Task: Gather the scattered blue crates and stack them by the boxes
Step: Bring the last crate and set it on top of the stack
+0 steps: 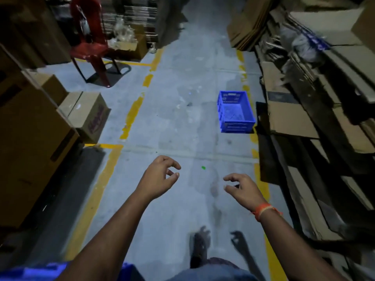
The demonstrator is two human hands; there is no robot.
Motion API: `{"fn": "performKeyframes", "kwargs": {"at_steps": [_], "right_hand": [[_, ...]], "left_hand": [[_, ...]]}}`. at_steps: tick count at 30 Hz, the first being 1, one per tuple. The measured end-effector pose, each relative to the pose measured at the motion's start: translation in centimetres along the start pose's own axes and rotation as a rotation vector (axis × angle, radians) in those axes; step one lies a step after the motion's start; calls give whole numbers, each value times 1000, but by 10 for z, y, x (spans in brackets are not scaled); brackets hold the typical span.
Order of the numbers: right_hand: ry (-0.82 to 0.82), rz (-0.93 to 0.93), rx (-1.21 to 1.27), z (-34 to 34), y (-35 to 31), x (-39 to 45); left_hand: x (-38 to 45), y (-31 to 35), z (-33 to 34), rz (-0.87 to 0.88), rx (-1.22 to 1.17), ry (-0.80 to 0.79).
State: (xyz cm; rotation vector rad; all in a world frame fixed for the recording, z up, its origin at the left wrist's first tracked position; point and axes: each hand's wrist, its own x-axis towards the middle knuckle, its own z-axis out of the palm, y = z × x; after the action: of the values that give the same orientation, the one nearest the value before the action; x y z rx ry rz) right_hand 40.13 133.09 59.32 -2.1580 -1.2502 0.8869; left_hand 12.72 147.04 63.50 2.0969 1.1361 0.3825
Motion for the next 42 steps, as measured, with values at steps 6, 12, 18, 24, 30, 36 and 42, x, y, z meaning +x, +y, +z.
{"fn": "performKeyframes", "kwargs": {"at_steps": [6,12,18,24,30,36,42], "right_hand": [[73,38,14,-46,12,96],[100,86,50,-60,-1,192],[166,130,46,-73,-28,316],[287,183,101,-97,-82,432],[385,257,138,-119,-109,523],[462,334,189,-143,-88,647],[561,489,220,-181,-52,774]], "left_hand": [[112,14,5,19,12,-63],[233,-7,-12,38,34,-85],[383,-50,-50,96,50,-126],[543,-67,-112,171,95,-166],[667,-57,-124,260,86,-253],[822,-75,-101,269,137,-406],[993,-51,-83,313,235,-534]]}}
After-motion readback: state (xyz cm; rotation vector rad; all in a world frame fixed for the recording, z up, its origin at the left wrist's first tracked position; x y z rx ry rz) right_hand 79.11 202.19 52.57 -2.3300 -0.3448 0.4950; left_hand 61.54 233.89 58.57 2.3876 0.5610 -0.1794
